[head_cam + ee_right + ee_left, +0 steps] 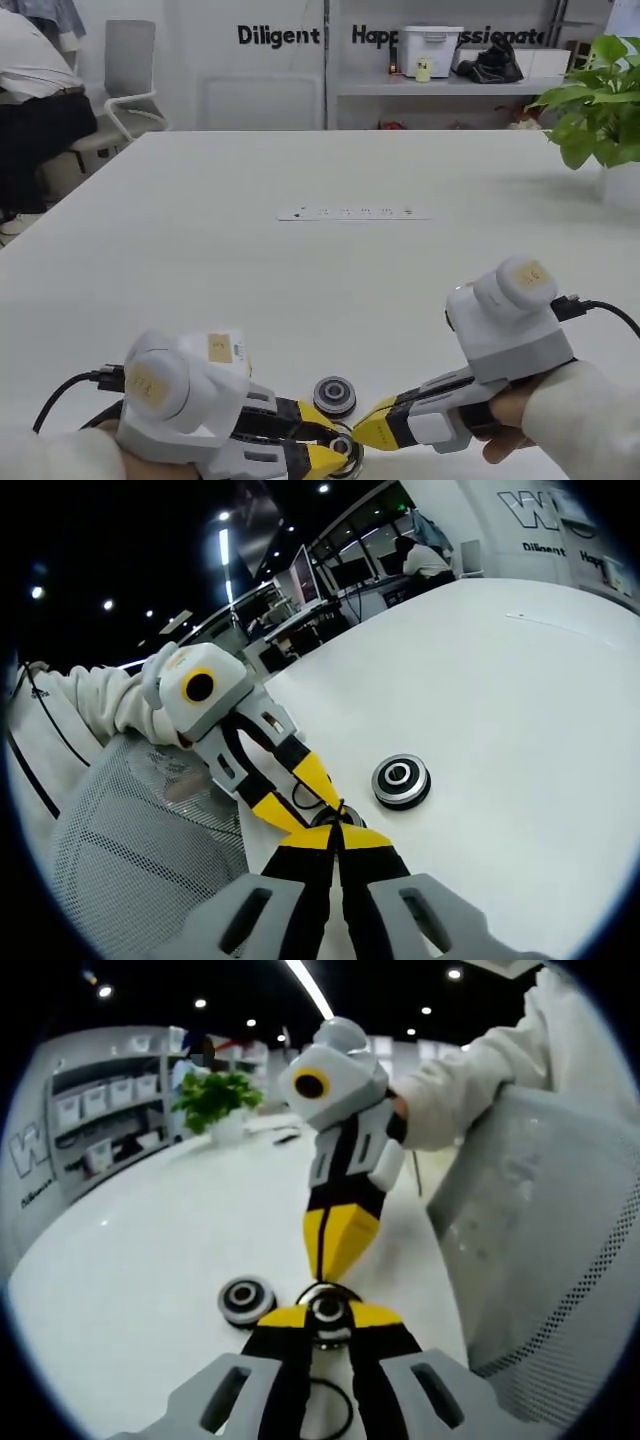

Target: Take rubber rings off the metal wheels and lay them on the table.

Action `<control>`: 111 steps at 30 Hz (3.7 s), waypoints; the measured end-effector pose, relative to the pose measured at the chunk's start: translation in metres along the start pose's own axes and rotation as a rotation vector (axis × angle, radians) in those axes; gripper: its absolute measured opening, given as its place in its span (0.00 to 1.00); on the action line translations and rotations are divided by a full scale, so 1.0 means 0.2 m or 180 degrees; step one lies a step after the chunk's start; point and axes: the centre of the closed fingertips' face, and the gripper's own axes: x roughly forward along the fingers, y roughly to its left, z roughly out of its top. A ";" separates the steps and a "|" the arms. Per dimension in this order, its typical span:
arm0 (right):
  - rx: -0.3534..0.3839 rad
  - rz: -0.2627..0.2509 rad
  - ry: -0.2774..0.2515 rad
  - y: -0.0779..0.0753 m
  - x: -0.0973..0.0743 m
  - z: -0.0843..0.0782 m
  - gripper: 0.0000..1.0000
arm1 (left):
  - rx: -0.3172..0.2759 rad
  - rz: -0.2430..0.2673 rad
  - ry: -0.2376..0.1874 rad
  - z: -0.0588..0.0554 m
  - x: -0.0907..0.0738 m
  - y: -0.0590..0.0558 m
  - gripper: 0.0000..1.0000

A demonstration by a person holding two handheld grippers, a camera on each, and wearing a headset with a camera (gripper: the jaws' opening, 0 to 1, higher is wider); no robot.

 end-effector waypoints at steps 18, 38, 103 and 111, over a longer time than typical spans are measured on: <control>0.0030 0.0009 -0.0084 0.01 -0.01 0.04 0.00 | 0.0009 0.0009 -0.0198 0.12 -0.21 0.03 0.36; 0.0040 0.0090 -0.0259 0.07 0.02 0.13 0.00 | -0.0124 0.0155 -0.0142 0.06 -0.36 0.04 0.57; -0.0132 -0.0518 -0.0322 -0.16 0.03 0.17 0.07 | -0.0175 0.0372 -0.0287 0.15 -0.38 0.21 0.57; -0.0207 -0.0629 -0.0280 -0.21 0.01 0.14 0.15 | 0.0008 0.0302 -0.0304 0.24 -0.30 0.27 0.51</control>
